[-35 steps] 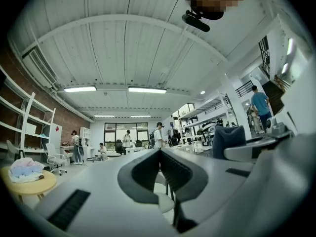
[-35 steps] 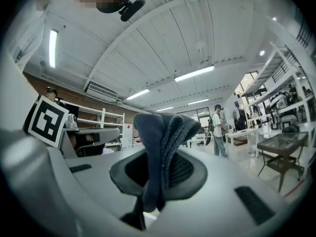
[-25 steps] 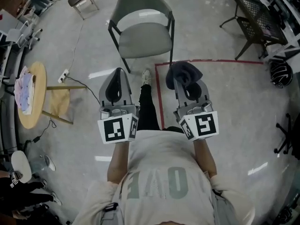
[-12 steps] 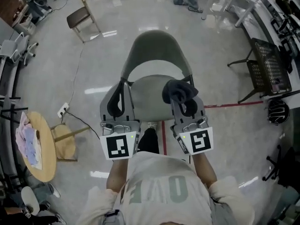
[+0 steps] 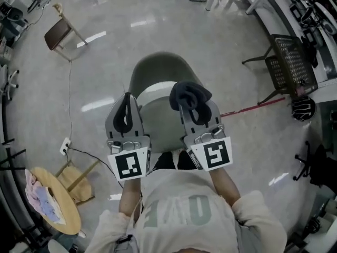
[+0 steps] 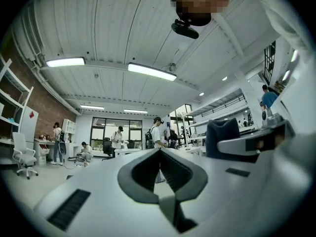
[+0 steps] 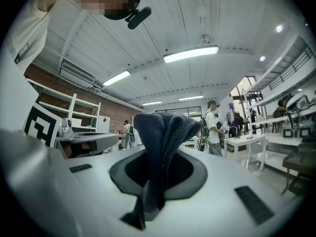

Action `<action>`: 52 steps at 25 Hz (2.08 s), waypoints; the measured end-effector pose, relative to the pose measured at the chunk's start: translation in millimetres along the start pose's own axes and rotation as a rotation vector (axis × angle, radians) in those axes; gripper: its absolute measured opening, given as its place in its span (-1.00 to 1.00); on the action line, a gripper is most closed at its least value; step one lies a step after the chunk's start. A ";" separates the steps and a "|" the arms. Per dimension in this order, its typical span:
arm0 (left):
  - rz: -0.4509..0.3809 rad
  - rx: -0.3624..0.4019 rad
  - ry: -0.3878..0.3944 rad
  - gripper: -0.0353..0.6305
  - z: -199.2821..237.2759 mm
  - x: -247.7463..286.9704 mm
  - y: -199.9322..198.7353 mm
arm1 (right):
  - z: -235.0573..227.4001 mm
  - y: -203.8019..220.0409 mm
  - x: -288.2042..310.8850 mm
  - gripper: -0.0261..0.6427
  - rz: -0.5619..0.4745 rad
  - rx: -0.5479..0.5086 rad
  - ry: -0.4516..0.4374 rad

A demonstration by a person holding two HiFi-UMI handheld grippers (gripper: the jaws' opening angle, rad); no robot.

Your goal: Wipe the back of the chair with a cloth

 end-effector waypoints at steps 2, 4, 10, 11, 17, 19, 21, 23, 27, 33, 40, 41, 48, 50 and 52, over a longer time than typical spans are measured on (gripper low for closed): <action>0.002 -0.026 0.015 -0.85 -17.9 14.0 2.8 | -13.6 -0.4 2.6 -0.74 -0.003 0.004 -0.003; -0.016 -0.027 0.027 -0.85 -30.2 25.2 0.1 | -22.1 -2.2 5.7 -0.74 -0.015 0.010 -0.009; -0.033 -0.023 0.030 -0.85 -35.1 34.0 -2.0 | -21.9 -5.3 7.4 -0.74 -0.020 0.027 -0.027; -0.034 -0.021 0.026 -0.85 -34.9 34.3 -0.9 | -21.4 -5.7 5.9 -0.74 -0.019 0.021 -0.032; -0.068 -0.019 0.023 -0.85 -40.3 35.7 -8.5 | -16.7 -6.8 -0.2 -0.74 -0.026 0.026 -0.056; -0.067 -0.008 0.021 -0.85 -37.9 32.5 -10.5 | -12.5 -10.5 0.0 -0.74 -0.029 0.021 -0.059; -0.067 0.006 0.018 -0.85 -34.4 31.8 -11.9 | -10.7 -15.0 1.9 -0.74 -0.040 0.015 -0.058; -0.065 0.015 0.007 -0.85 -33.5 31.8 -11.8 | -11.1 -16.9 1.7 -0.74 -0.044 0.015 -0.060; -0.035 0.025 -0.016 -0.85 -36.3 31.7 -9.0 | -14.3 -16.0 -1.4 -0.74 -0.040 0.019 -0.073; -0.067 0.017 -0.031 -0.85 -44.7 42.1 -17.0 | -24.0 -15.5 2.2 -0.74 -0.042 0.030 -0.098; -0.036 0.015 -0.070 -0.85 -35.8 62.1 10.9 | -40.4 14.7 37.0 -0.74 -0.012 0.037 -0.152; -0.032 0.002 -0.082 -0.85 -33.4 64.3 19.6 | -42.8 26.1 42.8 -0.75 0.001 0.038 -0.153; -0.012 0.022 -0.064 -0.85 3.2 69.7 117.8 | -30.2 133.3 85.0 -0.75 0.075 0.096 -0.211; 0.028 0.016 -0.075 -0.85 10.3 62.7 155.7 | -25.4 167.9 89.9 -0.75 0.082 0.094 -0.212; 0.057 -0.013 -0.094 -0.85 14.7 50.4 184.9 | -20.4 200.3 91.0 -0.75 0.094 0.073 -0.202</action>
Point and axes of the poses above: the fingertips, and each gripper's own axes: x forward along the fingers, z to its left, y out of its underside, the point moved 5 cm from there along -x, backward along the fingers, and after that the axes turned 15 degrees about -z, right-handed, at the moved point
